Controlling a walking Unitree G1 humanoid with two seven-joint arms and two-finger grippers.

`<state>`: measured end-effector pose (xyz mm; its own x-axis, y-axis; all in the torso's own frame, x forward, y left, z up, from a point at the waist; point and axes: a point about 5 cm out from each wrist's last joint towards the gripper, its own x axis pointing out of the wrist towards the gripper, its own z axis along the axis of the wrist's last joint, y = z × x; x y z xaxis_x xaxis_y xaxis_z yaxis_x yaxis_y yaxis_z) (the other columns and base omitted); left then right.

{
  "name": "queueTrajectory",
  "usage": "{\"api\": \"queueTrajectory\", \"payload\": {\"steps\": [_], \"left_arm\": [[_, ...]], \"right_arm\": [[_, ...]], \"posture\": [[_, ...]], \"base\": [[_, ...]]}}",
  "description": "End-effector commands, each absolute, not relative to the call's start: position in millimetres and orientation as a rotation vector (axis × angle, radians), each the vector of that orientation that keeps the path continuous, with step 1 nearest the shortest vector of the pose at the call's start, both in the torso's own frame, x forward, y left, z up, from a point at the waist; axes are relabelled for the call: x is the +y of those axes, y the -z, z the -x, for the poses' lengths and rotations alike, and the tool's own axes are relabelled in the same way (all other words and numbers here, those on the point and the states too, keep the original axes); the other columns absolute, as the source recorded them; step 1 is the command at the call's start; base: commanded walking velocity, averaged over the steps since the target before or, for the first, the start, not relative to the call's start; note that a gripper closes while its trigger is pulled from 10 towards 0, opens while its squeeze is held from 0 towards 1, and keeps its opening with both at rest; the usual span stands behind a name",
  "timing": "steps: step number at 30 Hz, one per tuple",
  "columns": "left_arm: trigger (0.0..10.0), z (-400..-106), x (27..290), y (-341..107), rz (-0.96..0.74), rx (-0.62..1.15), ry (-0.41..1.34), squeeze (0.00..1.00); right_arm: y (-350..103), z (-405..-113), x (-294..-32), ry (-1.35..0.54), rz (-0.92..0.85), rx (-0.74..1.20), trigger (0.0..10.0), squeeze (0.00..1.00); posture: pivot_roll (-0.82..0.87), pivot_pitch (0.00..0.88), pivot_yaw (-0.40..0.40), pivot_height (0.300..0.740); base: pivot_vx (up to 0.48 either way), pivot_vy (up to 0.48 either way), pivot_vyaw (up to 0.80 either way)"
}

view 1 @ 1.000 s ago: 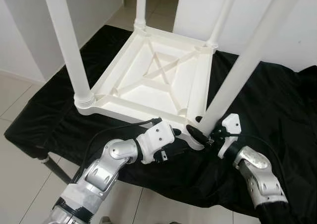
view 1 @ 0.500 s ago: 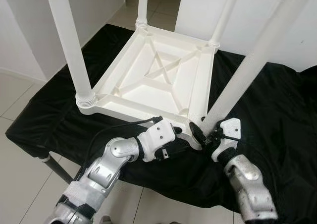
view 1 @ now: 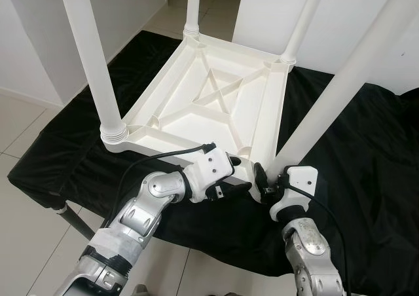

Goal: Building children table

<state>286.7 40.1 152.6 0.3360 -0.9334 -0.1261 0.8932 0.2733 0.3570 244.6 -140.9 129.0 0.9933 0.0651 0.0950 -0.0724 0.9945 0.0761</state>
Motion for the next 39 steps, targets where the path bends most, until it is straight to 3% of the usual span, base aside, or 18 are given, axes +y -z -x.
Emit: {"api": "queueTrajectory", "payload": {"steps": [1,3,4,5,17,18,19,20,28,39], "left_arm": [[10.0,-287,42,-150,-0.403,-0.112,1.208,0.08],[10.0,-286,43,-150,-0.404,-0.108,1.212,0.11],[10.0,-285,44,-150,-0.4,-0.105,1.217,0.13],[10.0,-284,45,-150,-0.397,-0.103,1.222,0.14],[10.0,-278,47,-151,-0.402,-0.112,1.246,0.09],[10.0,-277,47,-150,-0.401,-0.113,1.246,0.09],[10.0,-277,47,-150,-0.401,-0.113,1.246,0.09],[10.0,-276,46,-150,-0.399,-0.113,1.246,0.09],[10.0,-271,44,-149,-0.371,-0.109,1.243,0.09],[10.0,-262,42,-149,-0.363,-0.09,1.295,0.07]], "right_arm": [[-115,-239,-147,-0.012,-0.095,-0.016,10.0,0.0],[-115,-239,-147,-0.01,-0.095,-0.014,10.0,0.0],[-116,-240,-147,-0.012,-0.101,-0.019,10.0,0.68],[-117,-241,-146,-0.018,-0.106,-0.025,10.0,1.0],[-135,-252,-157,-0.129,-0.129,-0.123,10.0,1.0],[-136,-253,-158,-0.15,-0.125,-0.129,10.0,0.33],[-136,-253,-158,-0.15,-0.125,-0.129,10.0,0.33],[-136,-253,-159,-0.161,-0.133,-0.133,10.0,0.02],[-137,-256,-156,-0.338,-0.098,-0.149,10.0,0.0],[-136,-267,-172,-0.576,0.004,-0.093,10.0,0.0]], "posture": [[0.0,0.117,-0.084,0.74],[0.0,0.116,-0.082,0.74],[0.01,0.116,-0.082,0.74],[0.01,0.116,-0.082,0.74],[0.0,0.099,-0.094,0.74],[0.0,0.1,-0.098,0.74],[0.0,0.1,-0.098,0.74],[0.0,0.1,-0.098,0.74],[0.01,0.093,-0.1,0.74],[0.01,0.064,-0.078,0.74]], "base": [[0.0,0.0,0.0],[0.0,0.0,0.0],[0.0,0.0,0.0],[0.0,0.0,0.0],[0.0,0.0,0.0],[0.0,0.0,0.0],[0.0,0.0,0.0],[0.0,0.0,0.0],[0.0,0.0,0.0],[0.0,0.0,0.0]]}}
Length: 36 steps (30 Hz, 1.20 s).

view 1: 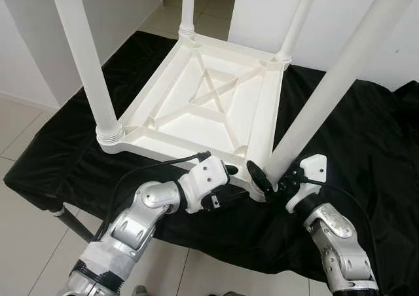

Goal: Building children table

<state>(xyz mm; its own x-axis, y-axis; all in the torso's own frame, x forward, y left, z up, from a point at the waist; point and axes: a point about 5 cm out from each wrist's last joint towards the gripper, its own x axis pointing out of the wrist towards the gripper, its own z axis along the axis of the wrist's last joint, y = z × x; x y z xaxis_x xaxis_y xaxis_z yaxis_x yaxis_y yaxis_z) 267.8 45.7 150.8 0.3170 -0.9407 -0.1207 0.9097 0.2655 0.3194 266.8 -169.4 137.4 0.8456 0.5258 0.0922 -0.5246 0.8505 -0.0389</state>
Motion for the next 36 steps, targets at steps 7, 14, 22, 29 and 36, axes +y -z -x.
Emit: {"api": "queueTrajectory", "payload": {"steps": [7,14,22,29,36], "left_arm": [[10.0,-256,46,-150,-0.333,-0.079,1.297,0.07],[10.0,-258,54,-150,-0.339,-0.064,1.25,0.07],[10.0,-258,54,-154,-0.331,-0.07,1.239,0.07],[10.0,-259,52,-157,-0.331,-0.075,1.244,0.07],[10.0,-264,50,-160,-0.319,-0.081,1.229,0.07]], "right_arm": [[-137,-272,-176,-0.627,0.043,-0.089,10.0,0.0],[-135,-278,-180,-0.661,0.075,-0.072,1.0,0.0],[-131,-280,-186,-0.655,0.075,-0.055,0.0,0.0],[-129,-276,-187,-0.649,0.061,-0.043,10.0,0.0],[-131,-272,-177,-0.58,0.033,-0.043,10.0,0.0]], "posture": [[0.01,0.062,-0.078,0.74],[0.02,0.051,-0.077,0.74],[0.02,0.066,-0.087,0.74],[0.01,0.075,-0.086,0.74],[0.0,0.083,-0.08,0.74]], "base": [[0.0,0.0,0.0],[0.0,0.0,0.0],[0.0,0.0,0.0],[0.0,0.0,0.0],[0.0,0.0,0.0]]}}
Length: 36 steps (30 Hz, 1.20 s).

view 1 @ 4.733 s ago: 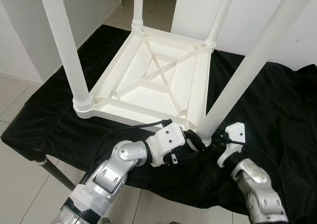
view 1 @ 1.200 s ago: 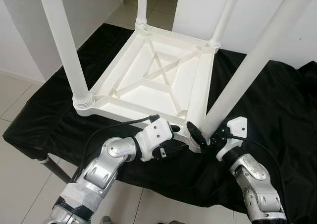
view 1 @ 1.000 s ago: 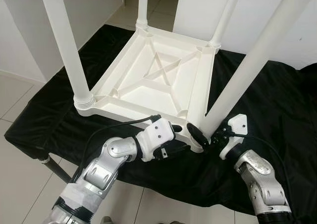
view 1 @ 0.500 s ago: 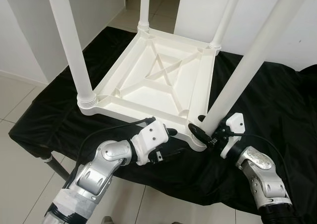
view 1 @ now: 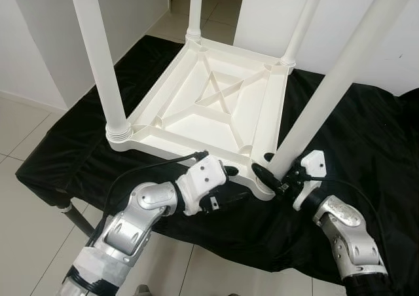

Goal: Building children table

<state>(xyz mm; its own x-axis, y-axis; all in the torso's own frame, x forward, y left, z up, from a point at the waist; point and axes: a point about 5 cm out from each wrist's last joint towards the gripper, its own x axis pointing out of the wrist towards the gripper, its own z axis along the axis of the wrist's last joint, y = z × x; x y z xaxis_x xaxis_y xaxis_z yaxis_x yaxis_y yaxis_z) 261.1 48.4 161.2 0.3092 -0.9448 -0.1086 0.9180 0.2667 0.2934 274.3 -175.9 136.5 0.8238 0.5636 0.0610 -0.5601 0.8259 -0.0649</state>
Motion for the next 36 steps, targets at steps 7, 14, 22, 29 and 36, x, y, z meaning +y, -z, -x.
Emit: {"api": "queueTrajectory", "payload": {"steps": [7,14,22,29,36], "left_arm": [[10.0,-266,50,-160,-0.326,-0.081,1.226,0.07],[10.0,-266,51,-159,-0.333,-0.073,1.227,0.07],[10.0,-266,46,-163,-0.331,-0.089,1.252,0.07],[10.0,-268,46,-165,-0.331,-0.095,1.247,0.07],[10.0,-269,47,-166,-0.332,-0.098,1.241,0.07]], "right_arm": [[-122,-264,-166,-0.472,0.037,-0.024,10.0,0.0],[-121,-260,-169,-0.333,-0.002,-0.013,10.0,0.0],[-123,-251,-159,-0.088,-0.071,-0.037,10.0,0.0],[-114,-249,-159,0.135,-0.057,0.018,10.0,0.0],[-115,-251,-155,0.173,-0.076,0.028,10.0,0.0]], "posture": [[0.0,0.092,-0.084,0.74],[0.0,0.097,-0.08,0.74],[0.0,0.098,-0.086,0.74],[0.01,0.097,-0.093,0.74],[0.01,0.099,-0.089,0.74]], "base": [[0.0,0.0,0.0],[0.0,0.0,0.0],[0.0,0.0,0.0],[0.0,0.0,0.0],[0.0,0.0,0.0]]}}
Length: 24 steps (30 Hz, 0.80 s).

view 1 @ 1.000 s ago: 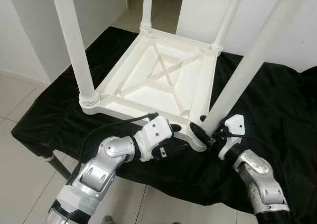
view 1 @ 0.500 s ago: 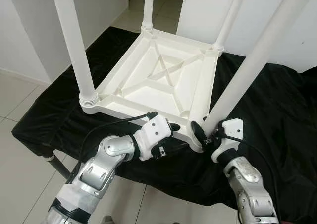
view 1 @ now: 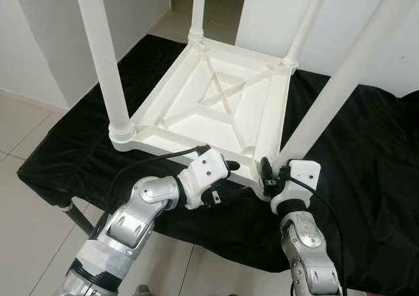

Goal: Building children table

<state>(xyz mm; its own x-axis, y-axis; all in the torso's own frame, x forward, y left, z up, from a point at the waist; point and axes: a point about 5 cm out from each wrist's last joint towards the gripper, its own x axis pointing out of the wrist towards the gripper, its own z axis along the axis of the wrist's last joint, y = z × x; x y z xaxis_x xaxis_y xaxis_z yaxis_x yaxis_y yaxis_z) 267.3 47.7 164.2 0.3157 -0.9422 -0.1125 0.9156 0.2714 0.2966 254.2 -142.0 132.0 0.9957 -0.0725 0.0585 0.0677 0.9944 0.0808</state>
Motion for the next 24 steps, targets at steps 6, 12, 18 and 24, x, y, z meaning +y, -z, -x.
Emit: {"api": "queueTrajectory", "payload": {"steps": [6,12,18,24], "left_arm": [[10.0,-269,45,-166,-0.329,-0.098,1.248,0.07],[10.0,-270,44,-167,-0.33,-0.102,1.252,0.07],[10.0,-270,43,-167,-0.329,-0.106,1.25,0.07],[10.0,-267,43,-166,-0.325,-0.105,1.25,0.07]], "right_arm": [[-118,-250,-151,0.15,-0.084,0.012,10.0,1.0],[-124,-250,-145,0.062,-0.097,-0.03,10.0,1.0],[-123,-250,-150,0.018,-0.085,-0.037,10.0,1.0],[-122,-252,-158,-0.053,-0.049,-0.058,10.0,1.0]], "posture": [[0.0,0.099,-0.084,0.74],[0.0,0.097,-0.085,0.74],[0.0,0.097,-0.089,0.74],[0.01,0.098,-0.095,0.74]], "base": [[0.0,0.0,0.0],[0.0,0.0,0.0],[0.0,0.0,0.0],[0.0,0.0,0.0]]}}
